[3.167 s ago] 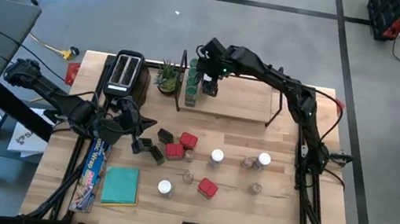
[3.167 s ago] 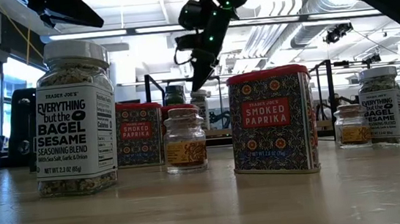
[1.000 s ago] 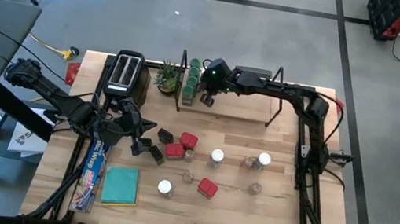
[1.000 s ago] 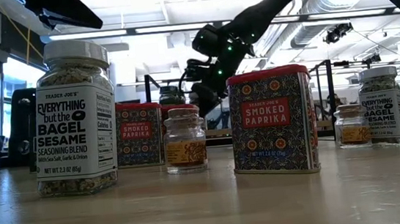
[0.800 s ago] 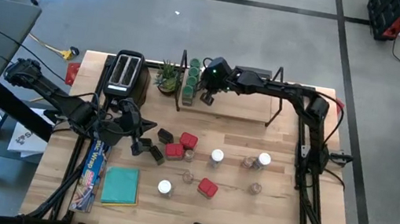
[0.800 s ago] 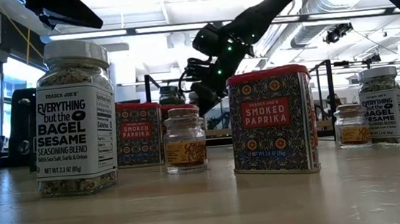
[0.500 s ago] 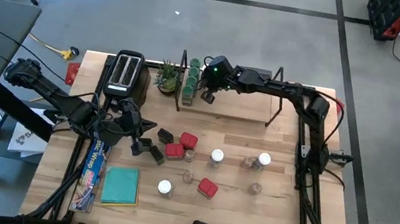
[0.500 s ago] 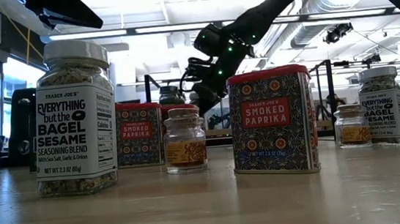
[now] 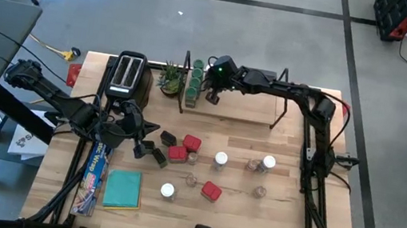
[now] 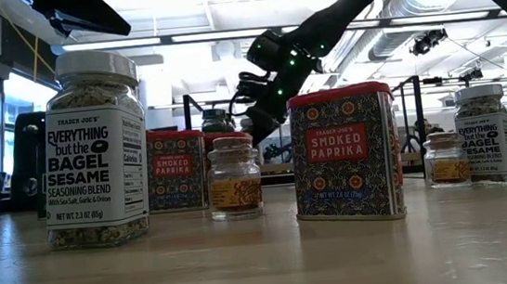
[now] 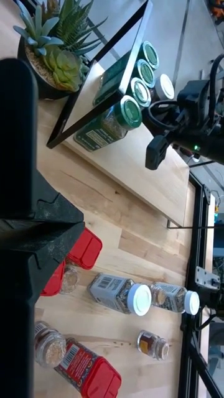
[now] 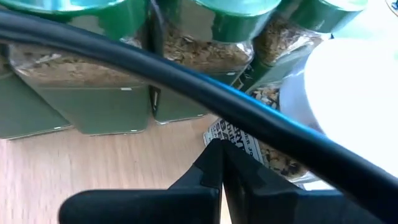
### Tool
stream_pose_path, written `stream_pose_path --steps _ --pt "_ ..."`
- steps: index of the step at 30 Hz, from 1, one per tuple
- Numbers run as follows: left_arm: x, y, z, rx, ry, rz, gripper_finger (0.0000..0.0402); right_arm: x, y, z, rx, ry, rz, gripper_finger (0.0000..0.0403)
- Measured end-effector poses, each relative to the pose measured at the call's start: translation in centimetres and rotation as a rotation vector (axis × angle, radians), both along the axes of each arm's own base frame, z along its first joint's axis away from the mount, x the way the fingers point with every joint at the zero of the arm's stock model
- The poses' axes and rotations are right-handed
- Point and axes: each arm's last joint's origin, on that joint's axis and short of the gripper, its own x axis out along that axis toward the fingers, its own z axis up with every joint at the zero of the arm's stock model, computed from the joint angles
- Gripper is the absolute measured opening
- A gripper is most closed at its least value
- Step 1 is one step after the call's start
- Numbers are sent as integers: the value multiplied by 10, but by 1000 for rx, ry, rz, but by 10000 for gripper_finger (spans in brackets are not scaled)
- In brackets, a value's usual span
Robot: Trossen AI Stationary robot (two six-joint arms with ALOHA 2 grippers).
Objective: Shelf spices
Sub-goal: Put the bottom right white seasoning bottle on the shelf
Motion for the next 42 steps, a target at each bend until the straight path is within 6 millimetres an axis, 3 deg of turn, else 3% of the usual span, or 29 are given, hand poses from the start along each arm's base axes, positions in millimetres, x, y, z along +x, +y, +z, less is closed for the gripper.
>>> stream_pose_path --steps 6,11,17,25,42 --pt "0 0 0 0 0 0 3 -4 10 22 -16 -6 26 0" --pt "0 0 0 0 0 0 3 -12 18 27 26 59 29 0" --pt "0 0 0 0 0 0 3 -27 0 24 89 52 -102 0" --pt "0 0 0 0 0 0 3 -38 -23 13 149 -98 -194 0" --pt "0 0 0 2 -1 5 3 -34 -28 14 133 -219 -202 0"
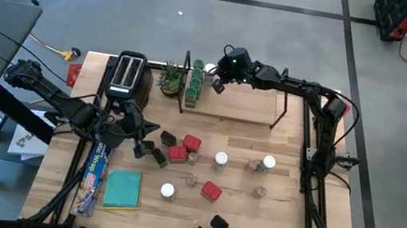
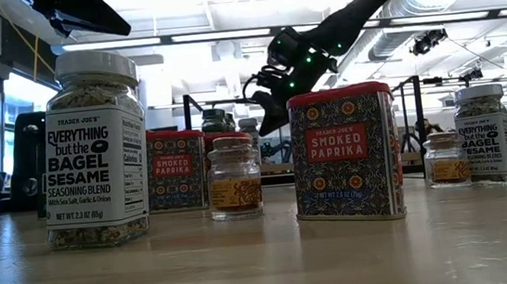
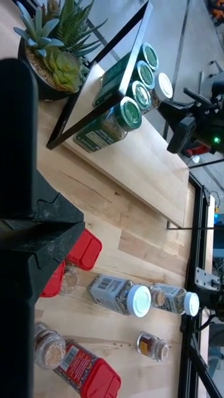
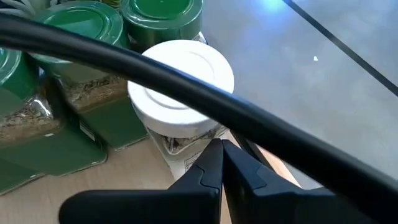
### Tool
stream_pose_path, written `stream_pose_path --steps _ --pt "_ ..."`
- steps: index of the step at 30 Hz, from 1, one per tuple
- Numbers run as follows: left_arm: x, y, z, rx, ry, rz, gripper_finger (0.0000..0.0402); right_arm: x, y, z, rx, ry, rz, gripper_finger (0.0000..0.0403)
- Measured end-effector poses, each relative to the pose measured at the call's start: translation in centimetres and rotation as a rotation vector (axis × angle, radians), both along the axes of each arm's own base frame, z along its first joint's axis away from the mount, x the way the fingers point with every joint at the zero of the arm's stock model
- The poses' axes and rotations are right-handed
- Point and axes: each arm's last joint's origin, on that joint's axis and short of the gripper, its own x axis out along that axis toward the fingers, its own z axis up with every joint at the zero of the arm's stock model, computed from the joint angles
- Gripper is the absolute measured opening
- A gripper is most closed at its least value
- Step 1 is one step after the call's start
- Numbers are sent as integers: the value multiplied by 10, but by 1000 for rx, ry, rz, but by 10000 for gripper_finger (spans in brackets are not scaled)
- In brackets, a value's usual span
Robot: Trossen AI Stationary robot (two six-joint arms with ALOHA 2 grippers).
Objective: Shelf spices
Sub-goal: Put the bottom right white seasoning bottle on the shelf
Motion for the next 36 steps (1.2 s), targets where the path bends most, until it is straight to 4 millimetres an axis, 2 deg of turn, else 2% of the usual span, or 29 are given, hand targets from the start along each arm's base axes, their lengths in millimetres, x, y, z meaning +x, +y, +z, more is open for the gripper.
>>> stream_pose_path --steps 6,11,15,20,28,36 --pt "0 0 0 0 0 0 3 -1 0 1 -9 13 -17 0" --pt "0 0 0 0 0 0 3 -4 11 12 13 82 -86 0" --pt "0 0 0 0 0 0 3 -1 29 4 85 163 14 0" --pt "0 0 0 3 -2 5 3 14 44 -7 79 169 119 0" --pt "0 0 0 4 -2 6 3 28 36 -30 55 111 68 0" --pt "0 0 0 5 -2 6 3 30 31 -26 19 66 40 0"
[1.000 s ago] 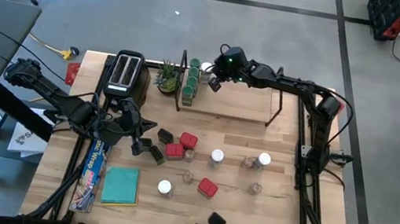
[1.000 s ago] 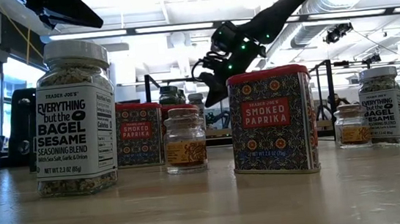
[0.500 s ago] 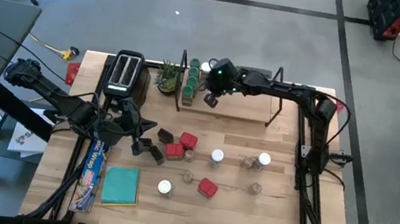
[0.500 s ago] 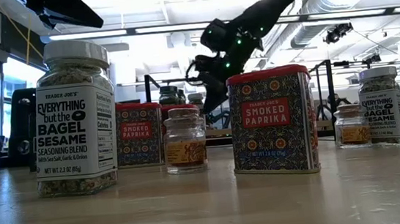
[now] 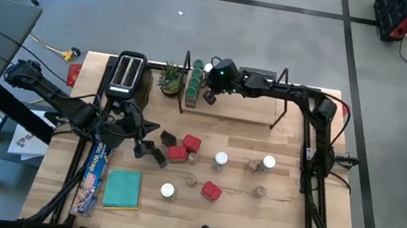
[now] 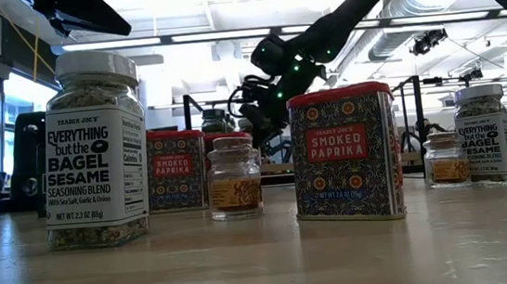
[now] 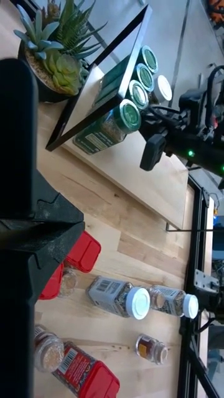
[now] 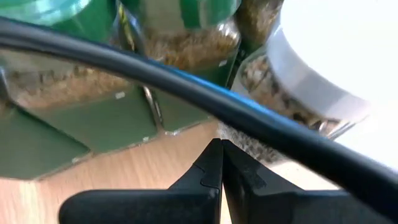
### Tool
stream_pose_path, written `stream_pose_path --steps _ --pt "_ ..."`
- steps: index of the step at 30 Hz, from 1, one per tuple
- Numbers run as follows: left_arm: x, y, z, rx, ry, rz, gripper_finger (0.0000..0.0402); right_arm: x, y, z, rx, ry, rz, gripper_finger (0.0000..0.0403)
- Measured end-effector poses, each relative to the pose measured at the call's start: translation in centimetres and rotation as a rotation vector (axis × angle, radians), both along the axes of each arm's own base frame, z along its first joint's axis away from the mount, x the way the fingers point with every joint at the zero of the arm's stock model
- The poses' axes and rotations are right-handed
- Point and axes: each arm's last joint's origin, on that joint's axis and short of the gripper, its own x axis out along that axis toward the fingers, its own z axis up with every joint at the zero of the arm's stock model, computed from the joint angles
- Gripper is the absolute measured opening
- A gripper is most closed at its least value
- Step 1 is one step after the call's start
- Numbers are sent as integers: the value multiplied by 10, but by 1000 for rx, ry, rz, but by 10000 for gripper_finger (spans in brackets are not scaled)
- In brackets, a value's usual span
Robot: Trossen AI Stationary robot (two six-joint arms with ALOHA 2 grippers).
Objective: Shelf spices
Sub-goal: Put the bottom right white seasoning bottle on the shelf, then put the top left white seasoning bottle on the shelf aligned with the other white seasoning bottle
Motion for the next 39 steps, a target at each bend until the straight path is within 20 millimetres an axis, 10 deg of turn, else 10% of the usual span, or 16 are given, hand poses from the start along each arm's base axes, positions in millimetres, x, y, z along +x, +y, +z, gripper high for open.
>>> stream_pose_path --steps 26,33,39 --pt "0 0 0 0 0 0 3 0 -4 11 -47 -55 14 0" --pt "0 0 0 -1 1 -1 3 -2 37 58 -125 -43 107 0" --pt "0 0 0 -5 2 -7 3 -21 110 113 -241 57 169 0"
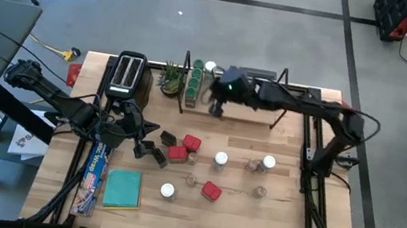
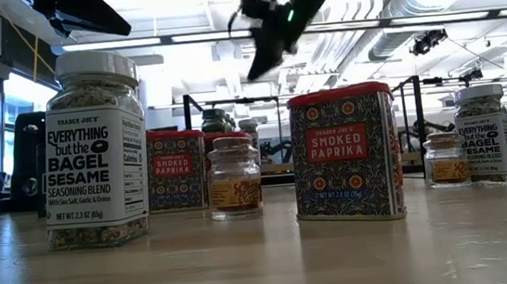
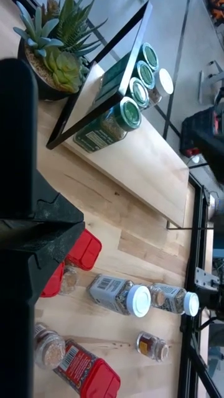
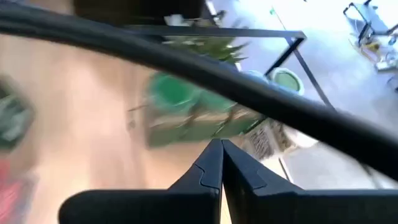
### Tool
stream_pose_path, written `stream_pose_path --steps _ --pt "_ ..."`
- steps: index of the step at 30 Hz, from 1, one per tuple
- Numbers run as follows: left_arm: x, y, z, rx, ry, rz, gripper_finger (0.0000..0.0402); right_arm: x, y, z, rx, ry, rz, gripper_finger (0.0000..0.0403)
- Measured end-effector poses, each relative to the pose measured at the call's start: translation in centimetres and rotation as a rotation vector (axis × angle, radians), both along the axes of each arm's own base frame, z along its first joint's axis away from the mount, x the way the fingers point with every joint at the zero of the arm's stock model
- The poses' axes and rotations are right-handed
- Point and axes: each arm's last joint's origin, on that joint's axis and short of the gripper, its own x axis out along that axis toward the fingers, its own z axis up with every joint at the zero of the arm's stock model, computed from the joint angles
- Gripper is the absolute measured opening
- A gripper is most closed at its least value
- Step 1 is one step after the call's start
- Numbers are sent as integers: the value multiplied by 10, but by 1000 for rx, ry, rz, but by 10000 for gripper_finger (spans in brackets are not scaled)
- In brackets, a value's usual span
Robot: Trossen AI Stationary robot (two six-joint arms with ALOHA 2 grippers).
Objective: Shelf spices
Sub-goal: Put the top left white seasoning bottle on the shelf aligned with the other white seasoning bottle
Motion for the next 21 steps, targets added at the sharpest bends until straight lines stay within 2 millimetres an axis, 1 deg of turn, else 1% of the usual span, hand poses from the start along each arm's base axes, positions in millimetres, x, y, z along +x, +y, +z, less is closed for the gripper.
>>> stream_pose_path --steps 2,5,8,11,13,16,21 --pt "0 0 0 -1 1 -2 3 -9 29 15 -28 27 23 0" --pt "0 0 0 -1 1 -2 3 -22 74 30 -66 54 65 0" --pt "0 0 0 0 2 -3 3 -33 115 35 -104 84 112 0" --pt "0 0 0 5 4 -5 3 -43 150 35 -94 116 172 0" --pt "0 0 0 5 5 -5 3 -50 168 32 -53 140 191 0" --pt "0 0 0 5 5 -7 3 -58 186 29 40 158 203 0" --pt "0 0 0 5 5 -6 3 -64 205 27 111 171 270 6"
